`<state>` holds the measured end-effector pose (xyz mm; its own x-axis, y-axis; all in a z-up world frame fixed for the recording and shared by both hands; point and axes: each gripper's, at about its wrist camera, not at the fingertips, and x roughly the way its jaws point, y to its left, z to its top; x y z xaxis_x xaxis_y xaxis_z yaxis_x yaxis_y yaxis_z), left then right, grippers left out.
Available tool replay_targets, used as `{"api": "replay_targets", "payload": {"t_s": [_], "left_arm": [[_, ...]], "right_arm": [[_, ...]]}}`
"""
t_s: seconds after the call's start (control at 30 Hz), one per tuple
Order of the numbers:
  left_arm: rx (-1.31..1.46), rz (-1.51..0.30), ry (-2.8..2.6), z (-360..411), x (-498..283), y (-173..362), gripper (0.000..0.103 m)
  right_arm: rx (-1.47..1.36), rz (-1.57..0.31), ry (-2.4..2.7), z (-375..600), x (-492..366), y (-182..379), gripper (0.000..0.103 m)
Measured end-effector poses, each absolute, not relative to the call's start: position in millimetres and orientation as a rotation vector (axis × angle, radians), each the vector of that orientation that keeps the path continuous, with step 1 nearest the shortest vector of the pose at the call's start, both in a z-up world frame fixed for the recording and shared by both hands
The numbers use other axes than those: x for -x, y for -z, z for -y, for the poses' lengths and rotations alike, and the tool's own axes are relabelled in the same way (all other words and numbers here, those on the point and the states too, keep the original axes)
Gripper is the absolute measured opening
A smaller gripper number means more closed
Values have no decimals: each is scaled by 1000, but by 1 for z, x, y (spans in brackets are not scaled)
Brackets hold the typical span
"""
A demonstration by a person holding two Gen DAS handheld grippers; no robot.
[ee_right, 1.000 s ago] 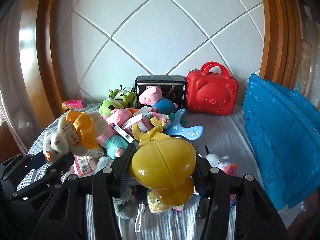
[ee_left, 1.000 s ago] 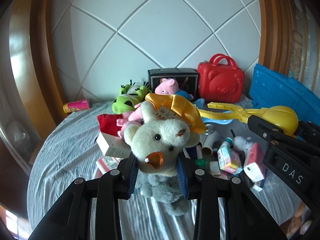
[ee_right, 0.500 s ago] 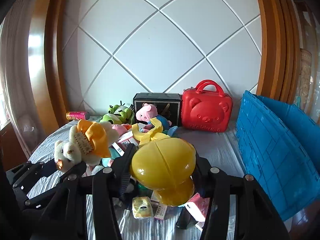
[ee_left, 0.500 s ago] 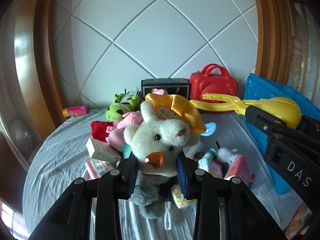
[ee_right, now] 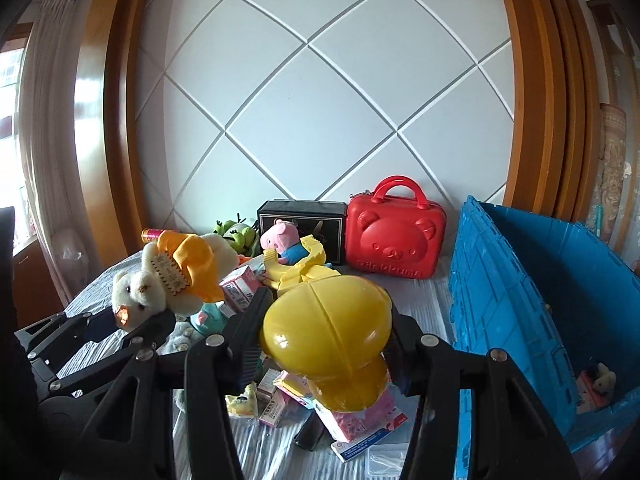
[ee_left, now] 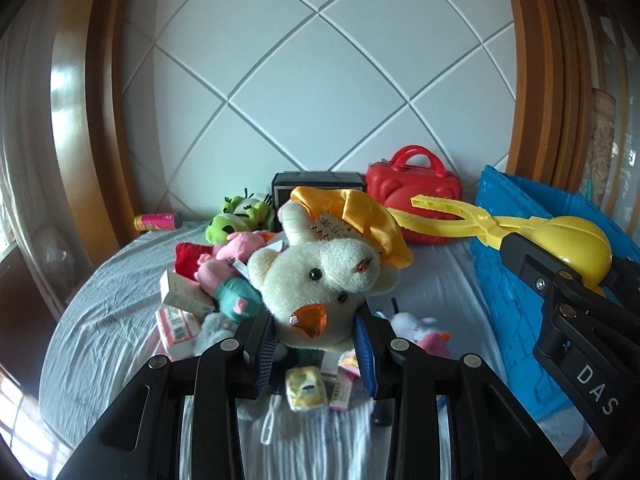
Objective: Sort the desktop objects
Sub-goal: 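Carry the teddy bear with left tool while right carries yellow tongs to blue bin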
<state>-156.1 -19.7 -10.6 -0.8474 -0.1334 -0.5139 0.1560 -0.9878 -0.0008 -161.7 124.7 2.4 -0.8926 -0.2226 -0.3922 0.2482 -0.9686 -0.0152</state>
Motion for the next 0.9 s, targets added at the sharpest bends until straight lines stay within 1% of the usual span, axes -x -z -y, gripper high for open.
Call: {"api": "replay_targets", "payload": {"t_s": [0.27,0.47,0.67,0.9], "left_arm": [[-778,-18,2952,-19,161,-6,34],[-709,7,3011,-73,167,-25,34],[-622,-14,3070,-159,180,-43,34],[-601,10,3129,-268,190,-45,34]], "right_arm": [[-548,-51,2927,-169,152,-16,51],[-471,-6,2997,-227,146,-34,51],[-417,-27,3054,-311,143,-52,51],[-393,-28,3115,-415,144,-56,51]]}}
